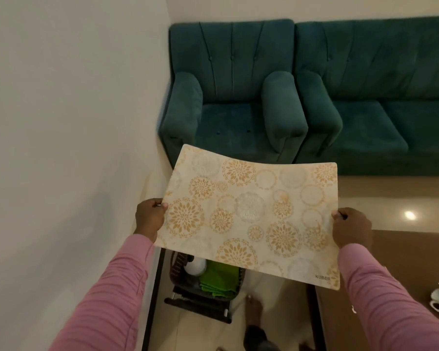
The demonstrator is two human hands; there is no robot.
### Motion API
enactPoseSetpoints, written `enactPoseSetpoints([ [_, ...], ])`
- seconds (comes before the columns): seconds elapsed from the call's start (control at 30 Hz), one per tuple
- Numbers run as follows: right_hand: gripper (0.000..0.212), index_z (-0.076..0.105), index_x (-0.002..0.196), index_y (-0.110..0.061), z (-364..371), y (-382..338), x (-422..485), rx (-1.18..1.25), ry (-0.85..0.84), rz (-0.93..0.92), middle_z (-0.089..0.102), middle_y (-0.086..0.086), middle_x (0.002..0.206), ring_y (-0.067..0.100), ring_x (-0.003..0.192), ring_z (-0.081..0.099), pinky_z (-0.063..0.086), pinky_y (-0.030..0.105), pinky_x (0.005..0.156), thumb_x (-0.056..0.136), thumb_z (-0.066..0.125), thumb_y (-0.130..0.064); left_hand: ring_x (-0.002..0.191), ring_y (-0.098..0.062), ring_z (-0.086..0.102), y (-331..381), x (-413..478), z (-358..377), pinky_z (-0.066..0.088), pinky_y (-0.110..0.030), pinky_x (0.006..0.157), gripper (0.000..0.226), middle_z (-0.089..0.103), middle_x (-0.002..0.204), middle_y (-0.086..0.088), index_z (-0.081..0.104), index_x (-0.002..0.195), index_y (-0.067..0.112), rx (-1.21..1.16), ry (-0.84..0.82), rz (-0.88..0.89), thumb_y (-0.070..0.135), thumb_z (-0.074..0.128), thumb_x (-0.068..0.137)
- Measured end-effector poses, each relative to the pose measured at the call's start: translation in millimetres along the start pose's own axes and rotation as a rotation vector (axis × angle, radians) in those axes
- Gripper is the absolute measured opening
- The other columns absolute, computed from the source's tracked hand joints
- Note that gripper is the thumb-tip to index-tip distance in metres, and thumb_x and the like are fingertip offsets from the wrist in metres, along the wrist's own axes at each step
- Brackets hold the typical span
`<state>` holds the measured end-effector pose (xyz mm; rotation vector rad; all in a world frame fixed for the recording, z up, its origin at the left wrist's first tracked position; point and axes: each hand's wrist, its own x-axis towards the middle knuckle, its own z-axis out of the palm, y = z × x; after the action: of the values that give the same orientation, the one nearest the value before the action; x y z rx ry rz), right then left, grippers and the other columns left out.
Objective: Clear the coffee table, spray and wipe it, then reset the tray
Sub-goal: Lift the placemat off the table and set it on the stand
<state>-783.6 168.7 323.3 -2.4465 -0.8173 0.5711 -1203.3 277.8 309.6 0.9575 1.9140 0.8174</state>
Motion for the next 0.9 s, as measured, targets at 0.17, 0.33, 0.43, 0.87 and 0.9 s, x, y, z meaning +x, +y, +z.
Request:
enactPoseSetpoints([
  [0.17, 0.022, 0.065, 0.11, -0.013, 39, -25, 38, -0.009, -0.018, 0.044, 0.067, 0.015, 0.103, 0.031, 0.083, 0.059, 0.048, 0.04, 0.078, 0.095, 0.05, -0.02, 0.097, -0.027, 0.064, 14, 54, 17, 0.053, -0.043, 0.092, 0.015, 0.069, 0.106, -0.009, 0.071, 0.102, 0.012, 0.044, 0.012, -0.003, 0.01, 0.061, 0.091],
  [0.33, 0.022, 0.063, 0.111, -0.014, 89, -46, 76, -0.051, -0.079, 0.05, 0.065, 0.016, 0.106, 0.035, 0.09, 0.06, 0.047, 0.039, 0.077, 0.095, 0.049, -0.018, 0.094, -0.023, 0.061, 13, 112, 43, 0.05, -0.032, 0.087, 0.02, 0.066, 0.106, -0.006, 0.07, 0.107, 0.011, 0.096, 0.058, -0.033, 0.008, 0.057, 0.093],
  [0.43, 0.025, 0.061, 0.116, -0.011, 122, -54, 100, -0.104, -0.101, 0.027, 0.064, 0.018, 0.111, 0.036, 0.095, 0.059, 0.042, 0.035, 0.076, 0.095, 0.047, -0.011, 0.094, -0.021, 0.058, 5, 148, 61, 0.048, -0.03, 0.087, 0.021, 0.064, 0.105, -0.003, 0.068, 0.111, 0.009, 0.126, 0.071, -0.037, 0.009, 0.055, 0.095],
  [0.87, 0.027, 0.063, 0.113, -0.008, 311, 19, 174, -0.186, -0.135, 0.033, 0.066, 0.017, 0.11, 0.039, 0.099, 0.061, 0.051, 0.045, 0.088, 0.092, 0.047, -0.01, 0.079, -0.011, 0.06, -132, 286, 146, 0.048, -0.022, 0.066, 0.018, 0.063, 0.102, 0.0, 0.067, 0.109, 0.014, 0.198, 0.076, -0.105, 0.013, 0.053, 0.097],
  [0.9, 0.027, 0.063, 0.114, -0.007, 323, 25, 174, -0.191, -0.145, 0.034, 0.065, 0.017, 0.11, 0.039, 0.099, 0.061, 0.05, 0.046, 0.089, 0.093, 0.048, -0.011, 0.074, -0.006, 0.058, -142, 291, 150, 0.046, -0.019, 0.061, 0.018, 0.062, 0.102, 0.001, 0.066, 0.109, 0.014, 0.207, 0.076, -0.111, 0.013, 0.053, 0.097],
])
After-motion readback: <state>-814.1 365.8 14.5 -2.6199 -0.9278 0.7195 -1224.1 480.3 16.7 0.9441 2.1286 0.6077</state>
